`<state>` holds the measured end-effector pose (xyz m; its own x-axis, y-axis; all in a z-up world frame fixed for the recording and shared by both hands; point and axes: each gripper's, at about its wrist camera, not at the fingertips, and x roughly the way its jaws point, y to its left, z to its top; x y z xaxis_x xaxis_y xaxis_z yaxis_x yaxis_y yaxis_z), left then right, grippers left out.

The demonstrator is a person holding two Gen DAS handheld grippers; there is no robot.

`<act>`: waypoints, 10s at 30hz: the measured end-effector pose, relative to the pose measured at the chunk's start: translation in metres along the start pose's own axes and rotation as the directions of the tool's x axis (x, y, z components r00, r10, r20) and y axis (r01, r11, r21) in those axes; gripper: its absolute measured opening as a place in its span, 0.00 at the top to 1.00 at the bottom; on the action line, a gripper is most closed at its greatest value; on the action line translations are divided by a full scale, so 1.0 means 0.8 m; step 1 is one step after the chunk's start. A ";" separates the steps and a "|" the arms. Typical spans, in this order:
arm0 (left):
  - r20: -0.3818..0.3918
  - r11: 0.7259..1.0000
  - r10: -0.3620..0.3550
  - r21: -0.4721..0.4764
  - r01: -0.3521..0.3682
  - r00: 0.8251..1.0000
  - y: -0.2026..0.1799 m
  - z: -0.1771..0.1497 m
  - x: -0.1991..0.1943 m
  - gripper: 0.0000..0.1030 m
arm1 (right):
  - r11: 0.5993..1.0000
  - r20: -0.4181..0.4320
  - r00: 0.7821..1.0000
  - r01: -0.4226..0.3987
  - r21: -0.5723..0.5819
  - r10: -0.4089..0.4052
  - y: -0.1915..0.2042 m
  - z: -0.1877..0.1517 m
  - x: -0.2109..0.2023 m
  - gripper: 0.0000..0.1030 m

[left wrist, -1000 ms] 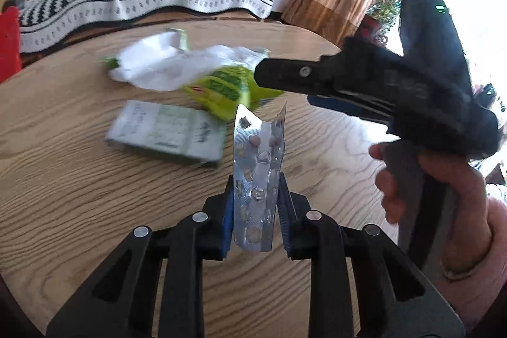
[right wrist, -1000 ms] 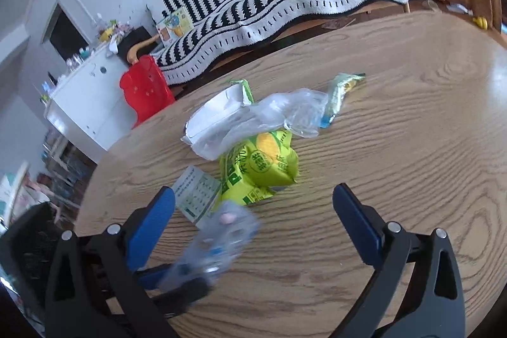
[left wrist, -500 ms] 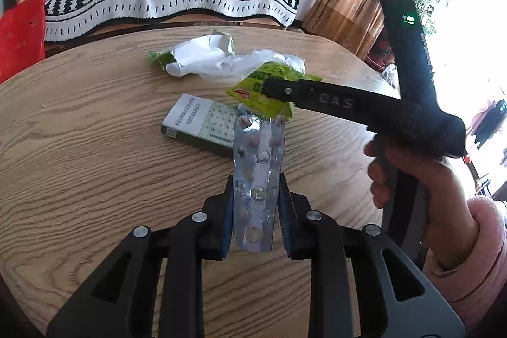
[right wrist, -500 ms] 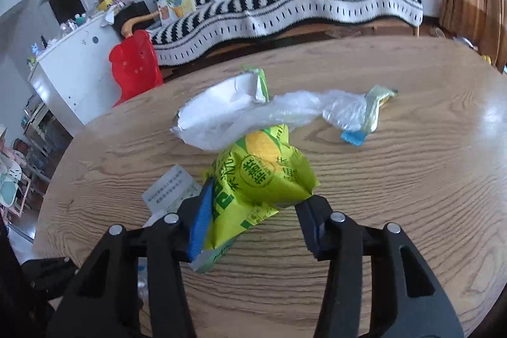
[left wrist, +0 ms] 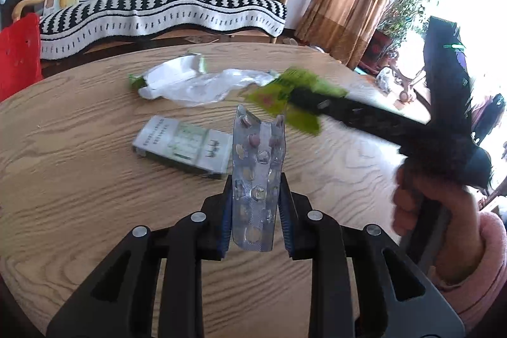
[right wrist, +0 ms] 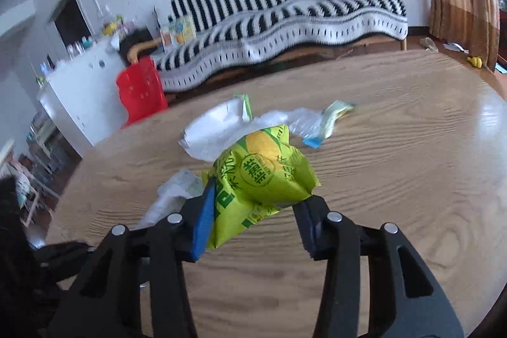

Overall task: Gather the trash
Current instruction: 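Carry the blister pack and snack bag to the black bin and open both tools, then move both tools back to the table toward the white-green box, then grasp the white-green box with the left tool while the right tool grasps the clear plastic bag, then carry the box and plastic bag to the black bin and open both tools, then move both tools back to the table toward the snack bag and packet, then grasp the green-white packet with the left tool while the right tool grasps the pale green snack bag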

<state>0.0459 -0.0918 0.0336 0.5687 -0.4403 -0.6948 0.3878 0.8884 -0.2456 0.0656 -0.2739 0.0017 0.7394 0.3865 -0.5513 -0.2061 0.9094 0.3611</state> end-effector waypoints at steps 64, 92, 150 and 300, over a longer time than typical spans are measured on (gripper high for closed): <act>-0.134 0.881 0.362 -0.274 -0.385 0.923 0.043 -0.003 0.093 0.06 | 0.962 -0.064 0.974 0.225 0.154 -0.218 -0.197 -0.153 -0.205 0.07; -0.138 0.812 0.536 -0.183 -0.554 0.833 0.108 0.016 0.125 0.06 | 0.996 -0.077 0.994 -0.083 -0.013 0.082 -0.094 0.030 0.005 0.07; -0.112 0.890 0.437 -0.088 -0.447 0.893 0.179 0.002 0.099 0.37 | 0.967 -0.191 0.977 -0.042 0.251 0.092 -0.002 0.044 0.206 0.58; -0.113 0.961 0.238 0.172 -0.217 0.965 0.184 0.128 0.278 0.05 | 0.925 -0.230 0.898 0.344 -0.159 -0.374 -0.074 0.087 0.245 0.05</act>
<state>0.3037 -0.0722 -0.0879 0.5592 -0.1988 -0.8048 0.3745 0.9267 0.0313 0.2676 -0.2629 -0.0755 0.5939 0.0424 -0.8034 -0.0381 0.9990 0.0246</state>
